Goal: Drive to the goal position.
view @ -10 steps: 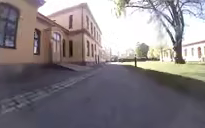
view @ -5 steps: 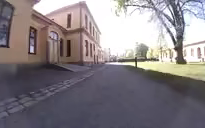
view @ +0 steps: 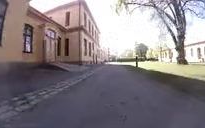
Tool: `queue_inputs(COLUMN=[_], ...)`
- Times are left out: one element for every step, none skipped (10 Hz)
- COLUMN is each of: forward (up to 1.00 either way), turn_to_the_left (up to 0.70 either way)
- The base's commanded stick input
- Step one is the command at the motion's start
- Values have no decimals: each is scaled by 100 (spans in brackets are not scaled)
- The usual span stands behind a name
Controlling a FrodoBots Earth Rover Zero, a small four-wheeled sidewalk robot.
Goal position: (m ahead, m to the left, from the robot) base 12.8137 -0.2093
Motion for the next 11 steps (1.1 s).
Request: queue_inputs(forward=[100,100,100,100,100,100,100,100,100,100,100], turn_to_the_left=[0,0,0,0,0,0,0,0,0,0,0])
